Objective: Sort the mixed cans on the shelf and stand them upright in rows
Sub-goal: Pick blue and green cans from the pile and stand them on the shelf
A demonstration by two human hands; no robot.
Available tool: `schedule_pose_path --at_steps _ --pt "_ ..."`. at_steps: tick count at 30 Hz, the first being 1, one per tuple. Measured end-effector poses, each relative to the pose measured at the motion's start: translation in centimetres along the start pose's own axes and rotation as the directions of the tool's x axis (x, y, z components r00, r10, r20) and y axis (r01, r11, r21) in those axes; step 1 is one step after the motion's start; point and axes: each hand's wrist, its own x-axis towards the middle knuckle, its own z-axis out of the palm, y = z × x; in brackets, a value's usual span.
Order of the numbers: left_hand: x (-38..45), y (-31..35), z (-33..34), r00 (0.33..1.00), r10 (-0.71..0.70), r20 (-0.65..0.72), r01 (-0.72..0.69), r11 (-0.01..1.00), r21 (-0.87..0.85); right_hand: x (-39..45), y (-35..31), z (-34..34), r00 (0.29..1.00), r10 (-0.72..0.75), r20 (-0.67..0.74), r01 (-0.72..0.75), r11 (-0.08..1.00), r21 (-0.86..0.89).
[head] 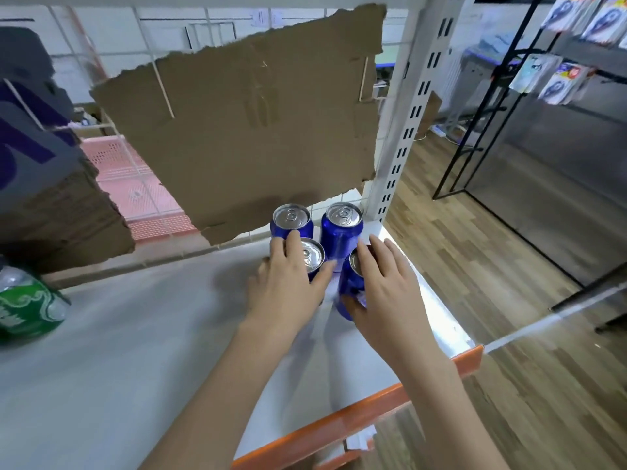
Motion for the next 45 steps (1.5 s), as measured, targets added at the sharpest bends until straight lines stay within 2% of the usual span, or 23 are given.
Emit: schedule_pose_path --at_steps 3,6,8,11,14,18,23,30,34,40,45 --pt "-0.7 -0.5 -0.7 0.999 0.025 0.039 -0.03 0.992 0.119 -1.2 -0.8 -0.2 0.999 0.021 0.029 -0.021 1.0 -0.009" --pt "-2.3 -1.6 -1.4 0.997 0.035 0.066 -0.046 0.985 0.166 -2.9 -3.1 -0.6 0.998 0.054 -0.042 -0.053 0.998 0.022" --pt "-4.1 -3.2 -1.9 0.998 0.033 0.044 -0.041 0.979 0.202 -4.3 -4.9 -0.5 0.993 0.083 -0.082 -0.079 0.996 0.05" --pt "-8.4 -6.9 -3.0 0.998 0.01 0.063 -0.028 0.955 0.295 -6.9 -8.2 0.2 0.994 0.091 -0.061 -0.086 0.993 0.085" --pt "-14.0 -12.2 -4.2 0.993 -0.071 0.097 0.038 0.951 0.307 -10.0 -12.8 1.2 1.0 0.031 0.007 -0.031 0.99 0.139" --pt "-22.8 -20.7 -6.9 0.994 -0.063 -0.085 0.082 0.965 0.248 -14.6 -20.7 2.5 0.991 -0.125 0.047 0.111 0.966 0.234" --pt "-34.0 -30.6 -12.2 0.976 -0.175 -0.129 0.21 0.913 0.35 -20.9 -32.8 3.5 0.957 -0.266 0.117 0.218 0.923 0.315" --pt "-47.8 -40.4 -19.2 0.894 -0.394 -0.214 0.444 0.845 0.298 -27.6 -47.8 3.7 0.876 -0.441 0.197 0.34 0.853 0.396" --pt "-53.4 -45.5 -23.0 0.804 -0.519 -0.291 0.585 0.78 0.223 -29.4 -55.3 4.2 0.817 -0.532 0.223 0.422 0.815 0.398" --pt "-57.3 -51.5 -26.2 0.696 -0.582 -0.419 0.684 0.715 0.144 -30.1 -64.5 5.7 0.686 -0.67 0.283 0.481 0.71 0.515" --pt "-58.0 -57.6 -28.6 0.625 -0.659 -0.419 0.754 0.648 0.107 -29.8 -72.1 8.9 0.668 -0.724 0.173 0.552 0.638 0.537"
